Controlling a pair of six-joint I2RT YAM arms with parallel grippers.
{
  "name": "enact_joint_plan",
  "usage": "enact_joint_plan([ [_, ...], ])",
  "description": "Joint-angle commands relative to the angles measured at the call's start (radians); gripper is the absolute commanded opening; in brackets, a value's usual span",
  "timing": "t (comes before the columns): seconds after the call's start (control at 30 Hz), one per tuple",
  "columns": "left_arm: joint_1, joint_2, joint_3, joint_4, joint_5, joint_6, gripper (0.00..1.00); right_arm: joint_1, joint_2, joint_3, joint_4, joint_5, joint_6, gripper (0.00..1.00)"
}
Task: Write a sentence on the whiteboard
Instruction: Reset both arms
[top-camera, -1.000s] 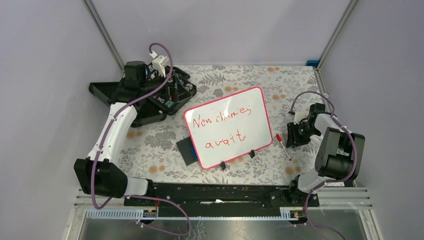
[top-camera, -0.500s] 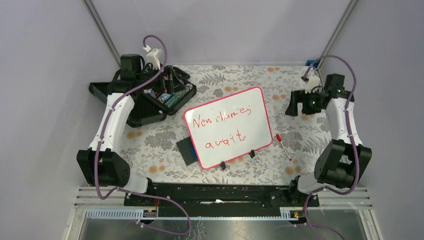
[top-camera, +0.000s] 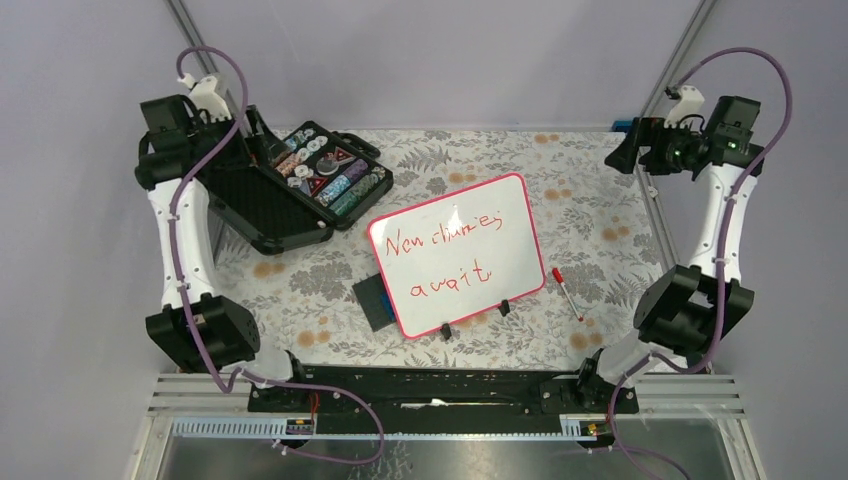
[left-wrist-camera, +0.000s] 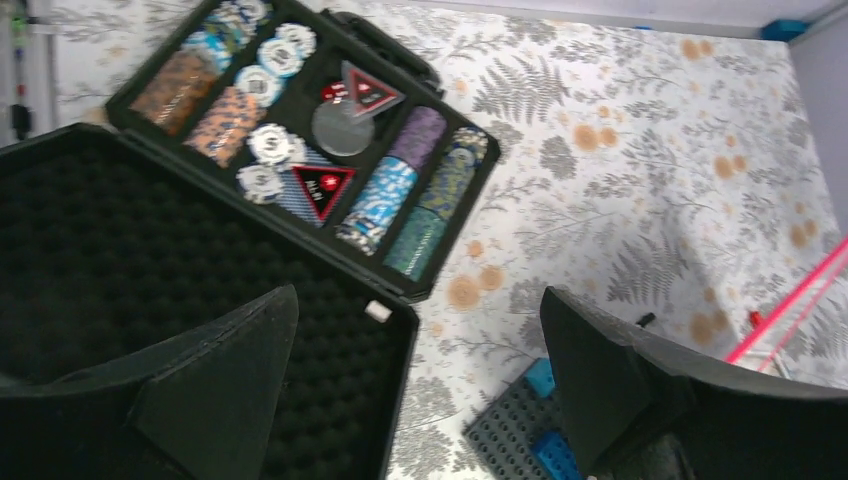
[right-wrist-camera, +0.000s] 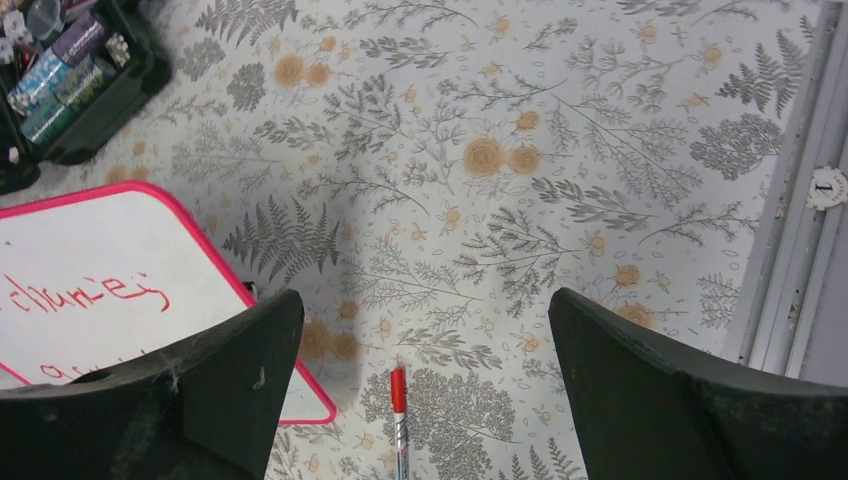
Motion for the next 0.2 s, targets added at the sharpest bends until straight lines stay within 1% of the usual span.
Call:
enact_joint_plan([
  [0.0,0.054,0.027,0.075,-0.025,-0.045,0.057,0.99,-0.047,0.03,0.095,-0.027,-0.069,0.041,1.0],
  [0.17,0.077,0.043,0.097,-0.026,-0.063,0.065,0.99,-0.058,0.037,0.134,-0.026,-0.073,0.041,1.0],
])
